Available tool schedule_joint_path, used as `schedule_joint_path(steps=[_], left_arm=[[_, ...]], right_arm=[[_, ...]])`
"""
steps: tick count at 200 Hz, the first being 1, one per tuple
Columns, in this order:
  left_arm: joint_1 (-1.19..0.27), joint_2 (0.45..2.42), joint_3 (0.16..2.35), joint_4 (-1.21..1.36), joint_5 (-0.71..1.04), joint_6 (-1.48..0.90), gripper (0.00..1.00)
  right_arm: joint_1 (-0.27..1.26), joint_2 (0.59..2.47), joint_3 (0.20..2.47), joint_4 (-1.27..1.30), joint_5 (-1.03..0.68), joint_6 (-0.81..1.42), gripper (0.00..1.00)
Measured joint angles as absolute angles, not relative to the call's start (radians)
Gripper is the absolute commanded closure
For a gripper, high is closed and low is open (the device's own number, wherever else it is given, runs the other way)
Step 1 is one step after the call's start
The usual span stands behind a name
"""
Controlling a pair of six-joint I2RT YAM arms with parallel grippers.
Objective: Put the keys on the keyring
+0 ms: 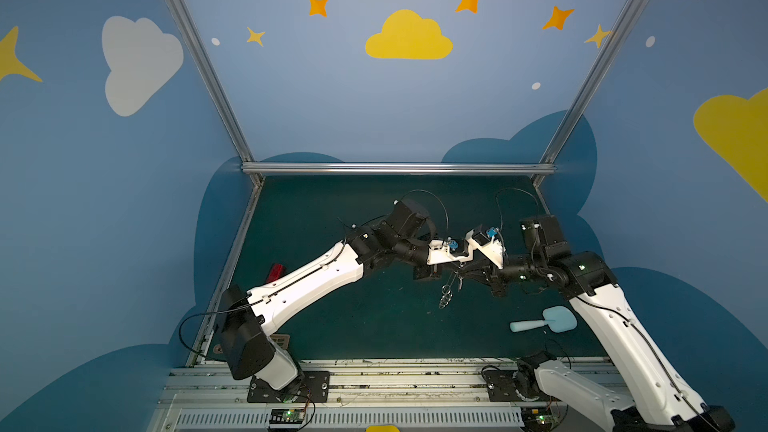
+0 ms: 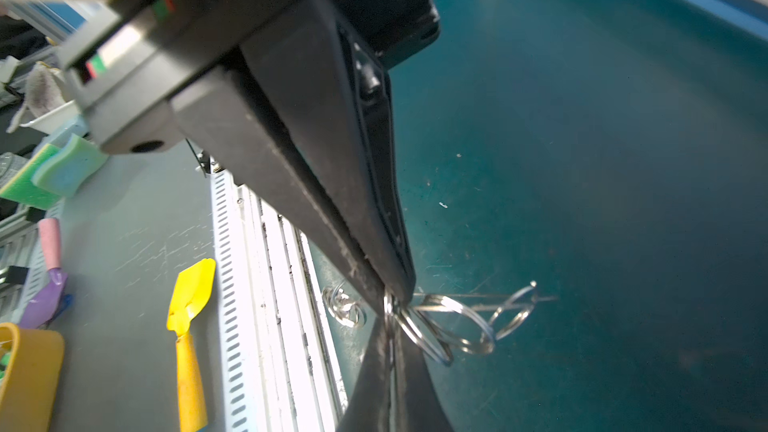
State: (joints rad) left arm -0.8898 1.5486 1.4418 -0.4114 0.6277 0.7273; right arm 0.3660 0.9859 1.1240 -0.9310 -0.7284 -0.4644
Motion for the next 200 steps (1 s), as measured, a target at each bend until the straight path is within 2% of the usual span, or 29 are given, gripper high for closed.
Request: schedule_joint_path(steps=[73, 200], left_arm=[[-0.845, 1.474, 1.288, -0.244, 0.658, 0.588, 0.96], [-0.84, 1.43, 1.183, 0.041, 0.676, 0.394, 0.96]], right_arm=[[0.294, 0.853, 1.004, -0.824, -0.735, -0.396, 0.74], [0.297, 0.755, 0.824, -0.541, -0.835, -0.223, 0.59]])
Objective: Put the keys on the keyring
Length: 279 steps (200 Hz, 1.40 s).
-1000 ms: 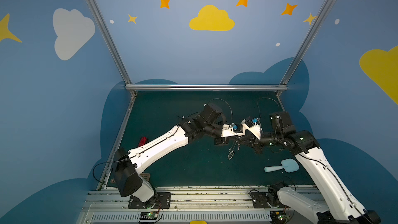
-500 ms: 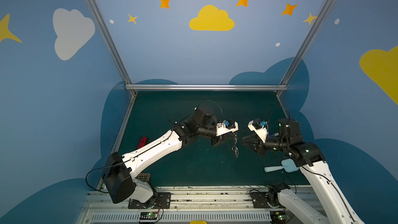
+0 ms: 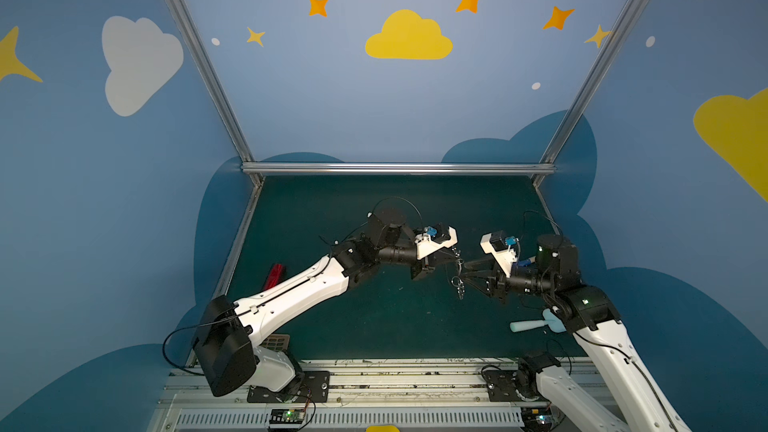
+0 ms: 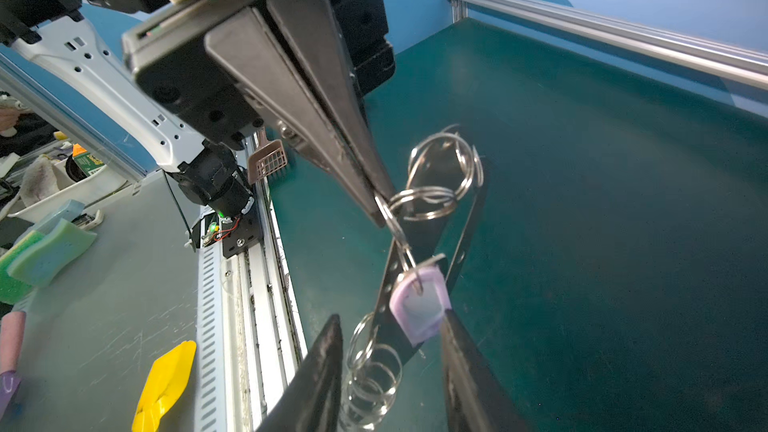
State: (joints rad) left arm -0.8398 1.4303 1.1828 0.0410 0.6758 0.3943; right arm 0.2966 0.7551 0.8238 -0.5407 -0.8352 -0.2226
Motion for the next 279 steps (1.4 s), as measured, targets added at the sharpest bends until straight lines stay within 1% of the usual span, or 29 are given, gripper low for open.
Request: schedule_joint_path(steps=[56, 91, 110, 150, 171, 189, 217, 242, 279], left_arm=[[-0.84, 1.43, 1.183, 0.084, 0.681, 0.35, 0.96], [-0.842, 1.43, 1.183, 0.091, 0.682, 0.339, 0.96], [-0.845, 1.43, 1.184, 0.095, 0.684, 0.336, 0.96], [-0.847, 1.43, 1.187, 0.097, 0.686, 0.334, 0.96], [-0.847, 1.43, 1.191, 0.101, 0.688, 0.331, 0.96], [-0.847, 1.43, 1.193, 0.105, 0.688, 0.327, 0.96], [-0.847, 1.43, 1.193, 0.113, 0.688, 0.318, 0.96], [-0.851, 1.431, 1.195, 0.119, 0.687, 0.313, 0.96], [-0.853, 1.432, 1.195, 0.133, 0.675, 0.298, 0.96]], right_arm=[[0.306, 0.72, 0.793, -0.447, -0.765, -0.206, 0.59], [0.315, 0.719, 0.791, -0.411, -0.726, -0.209, 0.61], [0.323, 0.72, 0.786, -0.395, -0.717, -0.213, 0.64], [0.331, 0.717, 0.775, -0.377, -0.696, -0.238, 0.75], [0.336, 0.71, 0.771, -0.374, -0.682, -0.255, 0.75], [0.343, 0.706, 0.766, -0.37, -0.672, -0.271, 0.72], [0.358, 0.696, 0.748, -0.346, -0.669, -0.284, 0.74], [0.364, 0.667, 0.727, -0.321, -0.664, -0.307, 0.8], [0.373, 0.632, 0.725, -0.303, -0.655, -0.342, 0.99]])
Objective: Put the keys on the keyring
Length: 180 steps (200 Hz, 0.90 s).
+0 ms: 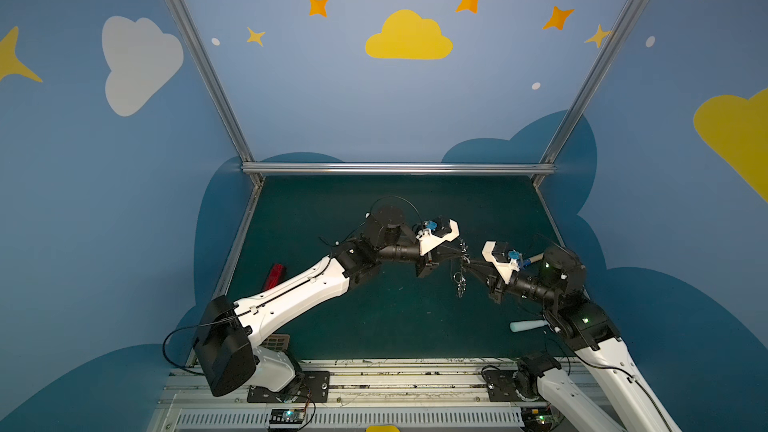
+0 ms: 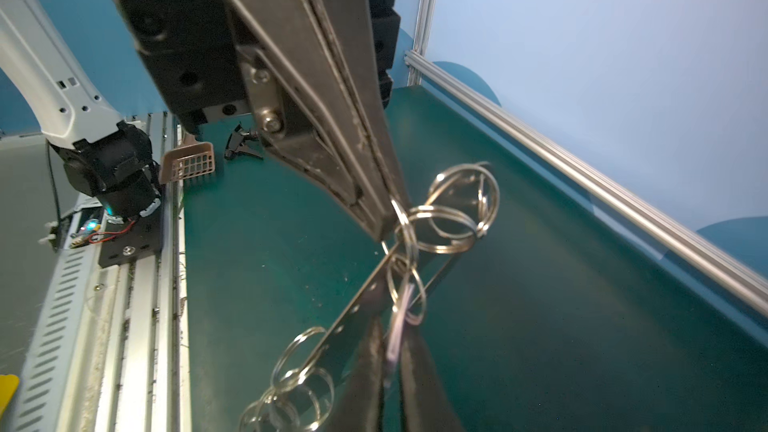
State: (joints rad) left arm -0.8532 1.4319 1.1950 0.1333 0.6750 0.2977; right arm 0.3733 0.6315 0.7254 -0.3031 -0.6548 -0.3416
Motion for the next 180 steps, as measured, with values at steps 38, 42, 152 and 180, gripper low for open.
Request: schedule_joint_path(steps=[38, 42, 152, 180], left_arm=[[-0.854, 1.433, 1.195, 0.152, 0.654, 0.266, 0.96], [-0.855, 1.433, 1.195, 0.154, 0.652, 0.262, 0.96], [-0.86, 1.462, 1.195, 0.199, 0.656, 0.2, 0.96], [-0.86, 1.468, 1.195, 0.212, 0.673, 0.186, 0.96]], right_arm=[[0.394, 0.603, 0.722, -0.312, -0.624, -0.387, 1.0], [0.398, 0.601, 0.722, -0.313, -0.617, -0.393, 1.0], [0.455, 0.587, 0.713, -0.33, -0.491, -0.476, 1.0], [0.455, 0.59, 0.713, -0.329, -0.498, -0.465, 1.0]])
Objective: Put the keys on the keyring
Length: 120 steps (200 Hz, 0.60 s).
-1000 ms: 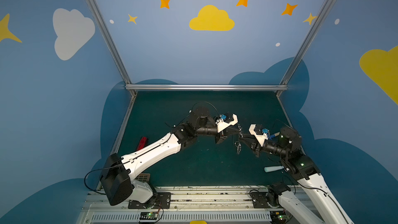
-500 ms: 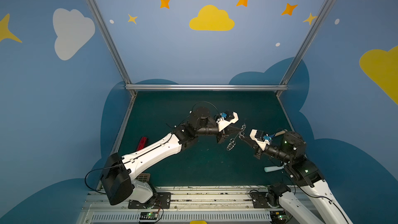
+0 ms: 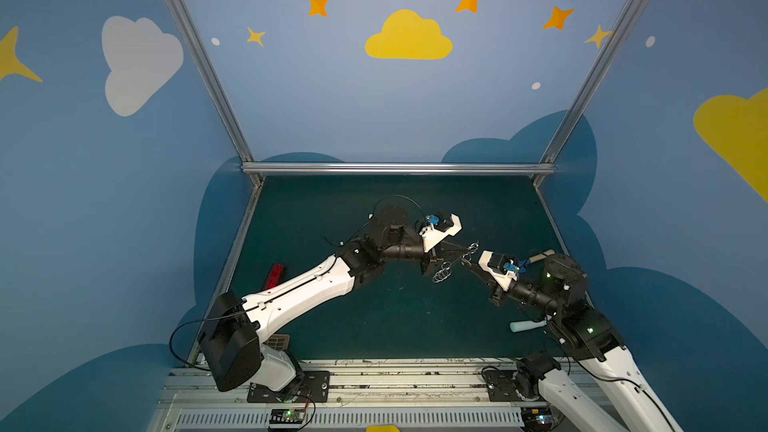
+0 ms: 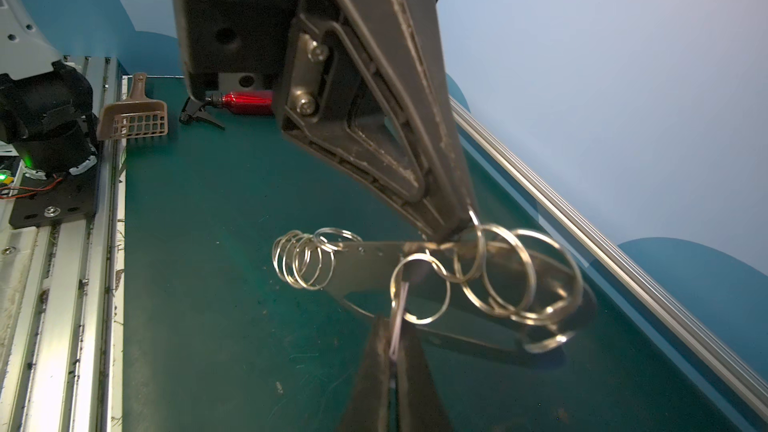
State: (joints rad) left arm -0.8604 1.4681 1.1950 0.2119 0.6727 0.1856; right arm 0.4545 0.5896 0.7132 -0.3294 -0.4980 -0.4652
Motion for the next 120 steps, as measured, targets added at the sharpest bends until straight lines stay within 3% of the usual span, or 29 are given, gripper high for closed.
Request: schedule_joint_path(steps=[120], left_arm=[[-0.857, 1.447, 1.195, 0.104, 0.664, 0.274, 0.96]], right_arm=[[0.361, 0.602, 0.754, -0.451, -0.587, -0.373, 1.0]])
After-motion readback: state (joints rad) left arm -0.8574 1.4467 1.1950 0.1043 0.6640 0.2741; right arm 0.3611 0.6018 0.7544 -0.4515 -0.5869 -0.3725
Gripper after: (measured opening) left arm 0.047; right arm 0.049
